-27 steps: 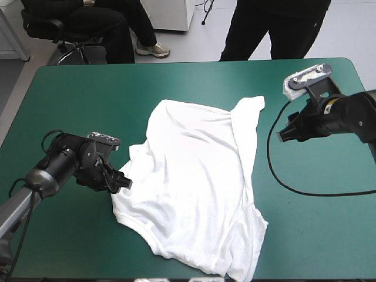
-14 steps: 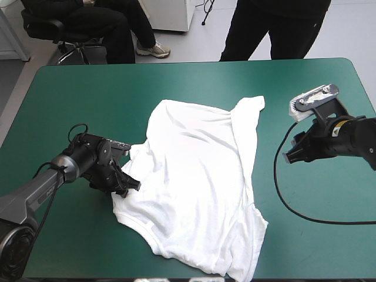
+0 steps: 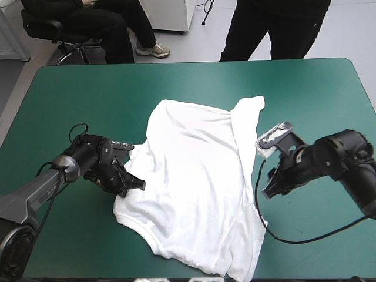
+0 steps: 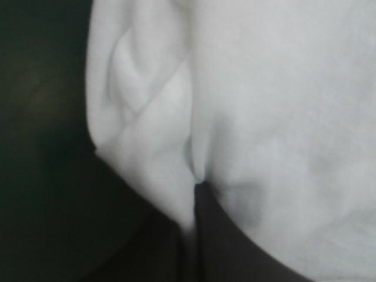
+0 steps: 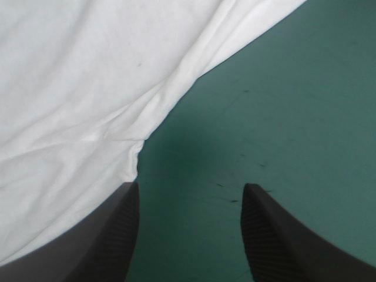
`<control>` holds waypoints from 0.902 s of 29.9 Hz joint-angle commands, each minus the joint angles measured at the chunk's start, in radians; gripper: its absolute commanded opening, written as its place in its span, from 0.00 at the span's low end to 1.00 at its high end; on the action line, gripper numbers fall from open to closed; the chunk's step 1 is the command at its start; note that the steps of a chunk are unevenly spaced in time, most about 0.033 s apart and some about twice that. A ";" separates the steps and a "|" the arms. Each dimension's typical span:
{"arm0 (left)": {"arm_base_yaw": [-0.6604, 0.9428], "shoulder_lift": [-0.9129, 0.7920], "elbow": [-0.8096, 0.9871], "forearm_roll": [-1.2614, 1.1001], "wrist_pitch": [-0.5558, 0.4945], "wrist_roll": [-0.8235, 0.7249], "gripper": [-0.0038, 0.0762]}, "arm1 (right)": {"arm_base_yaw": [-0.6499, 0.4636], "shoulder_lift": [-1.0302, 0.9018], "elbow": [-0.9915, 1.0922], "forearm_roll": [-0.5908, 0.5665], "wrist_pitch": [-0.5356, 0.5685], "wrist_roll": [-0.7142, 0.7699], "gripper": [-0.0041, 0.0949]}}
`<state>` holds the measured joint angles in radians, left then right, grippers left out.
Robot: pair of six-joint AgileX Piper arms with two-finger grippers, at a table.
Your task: Fold the cloth
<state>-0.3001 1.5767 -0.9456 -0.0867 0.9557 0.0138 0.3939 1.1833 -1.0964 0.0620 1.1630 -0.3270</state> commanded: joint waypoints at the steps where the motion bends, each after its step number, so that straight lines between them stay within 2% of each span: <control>1: 0.000 -0.004 -0.007 0.062 -0.049 -0.004 0.03 | 0.050 0.057 0.037 0.016 -0.079 0.011 0.60; 11: 0.000 -0.004 -0.007 0.067 -0.049 -0.004 0.03 | 0.059 0.240 0.100 0.110 -0.207 0.005 0.63; 17: 0.000 -0.004 -0.007 0.070 -0.060 -0.004 0.03 | 0.070 0.295 0.138 0.119 -0.250 0.003 0.62; 24: 0.000 -0.004 -0.007 0.074 -0.067 -0.004 0.03 | 0.157 0.336 0.181 0.092 -0.329 0.049 0.62; 27: 0.000 -0.004 -0.007 0.076 -0.067 -0.004 0.03 | 0.170 0.353 0.200 0.091 -0.351 0.063 0.58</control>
<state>-0.3001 1.5767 -0.9456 -0.0840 0.9506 0.0138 0.5463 1.5293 -0.9100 0.1036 0.8747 -0.2734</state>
